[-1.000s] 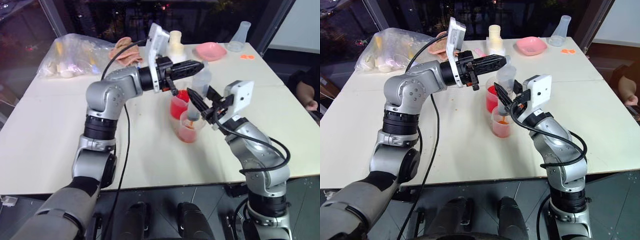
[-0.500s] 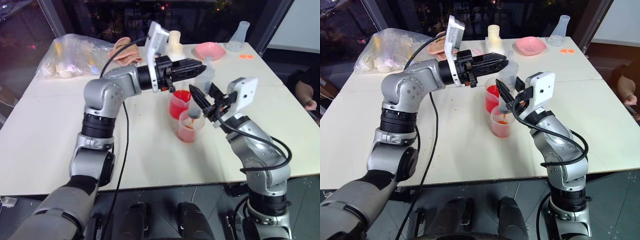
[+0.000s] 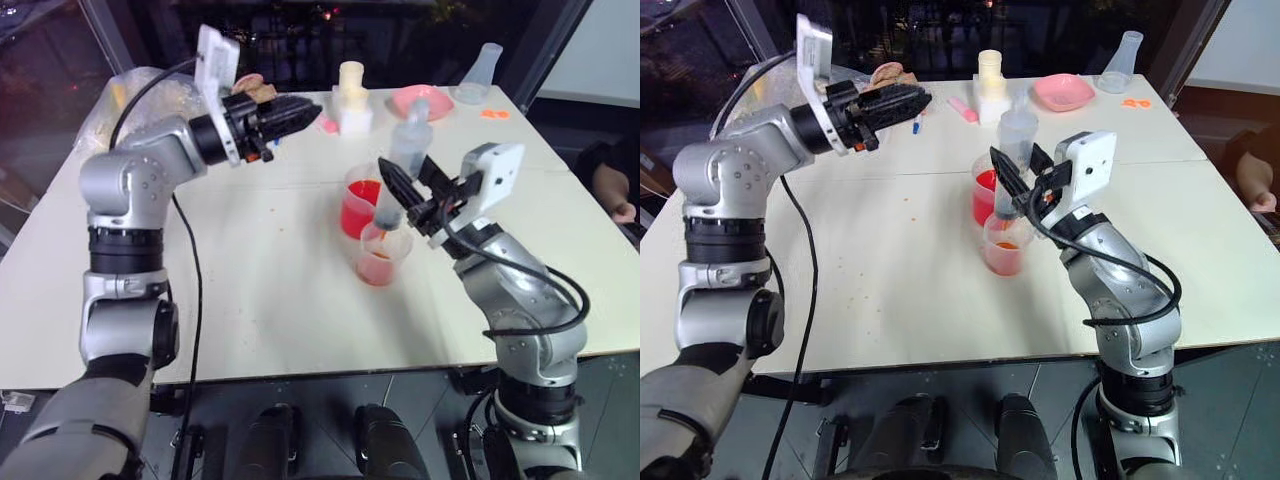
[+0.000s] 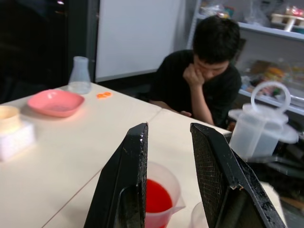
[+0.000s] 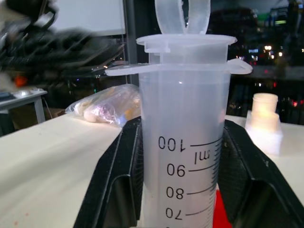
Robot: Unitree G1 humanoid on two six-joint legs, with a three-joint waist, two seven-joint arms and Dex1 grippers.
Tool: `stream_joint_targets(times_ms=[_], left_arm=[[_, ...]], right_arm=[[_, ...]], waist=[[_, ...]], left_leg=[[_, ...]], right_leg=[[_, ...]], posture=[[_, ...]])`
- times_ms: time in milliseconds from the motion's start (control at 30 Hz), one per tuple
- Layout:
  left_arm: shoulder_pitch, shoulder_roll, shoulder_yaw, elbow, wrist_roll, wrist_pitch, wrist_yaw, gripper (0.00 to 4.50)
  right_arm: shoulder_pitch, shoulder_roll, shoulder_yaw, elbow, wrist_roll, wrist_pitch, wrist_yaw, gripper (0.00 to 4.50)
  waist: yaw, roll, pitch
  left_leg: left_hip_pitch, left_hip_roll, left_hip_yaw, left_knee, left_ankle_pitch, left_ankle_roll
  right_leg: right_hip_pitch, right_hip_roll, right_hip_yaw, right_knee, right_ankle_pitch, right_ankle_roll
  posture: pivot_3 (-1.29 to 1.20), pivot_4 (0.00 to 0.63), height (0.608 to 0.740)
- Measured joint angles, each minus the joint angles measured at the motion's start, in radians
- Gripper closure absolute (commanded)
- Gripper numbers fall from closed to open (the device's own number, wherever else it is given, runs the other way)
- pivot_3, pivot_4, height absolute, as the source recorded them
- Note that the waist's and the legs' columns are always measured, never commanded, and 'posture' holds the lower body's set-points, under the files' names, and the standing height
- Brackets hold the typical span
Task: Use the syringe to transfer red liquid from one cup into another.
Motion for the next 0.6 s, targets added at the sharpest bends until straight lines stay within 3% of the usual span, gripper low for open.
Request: stream_joint_targets(times_ms=[300, 467, 600], left_arm=[[0.186, 0.012, -0.069, -0.185, 0.028, -0.119, -0.027, 3.02], [0.219, -0.001, -0.1, -0.236, 0.028, -0.165, -0.043, 3.02], [0.227, 0.003, -0.118, -0.244, 0.003, -0.145, -0.075, 3.02]], right_arm=[[-0.416, -0.09, -0.218, 0.108, 0.314, 0.43, -0.261, 3.04], [-0.65, -0.198, -0.304, 0.383, 0.308, 0.776, -0.392, 3.04], [-0.759, -0.304, -0.244, 0.653, 0.222, 0.927, -0.405, 3.04]], waist=[[0.0, 0.0, 0.0], [0.001, 0.0, 0.0], [-0.001, 0.001, 0.0]], left_leg=[[0.0, 0.0, 0.0, -0.001, 0.0, 0.0], [-0.001, 0.0, 0.001, -0.002, 0.0, 0.001], [-0.001, 0.0, 0.001, -0.006, 0.0, 0.001]], right_leg=[[-0.001, -0.005, -0.001, -0.001, -0.001, -0.002], [0.001, -0.006, -0.002, -0.004, -0.003, -0.005], [0.001, -0.006, -0.002, -0.01, -0.002, -0.006]], posture=[[0.0, 0.15, 0.74], [0.0, 0.15, 0.74], [0.0, 0.15, 0.74]])
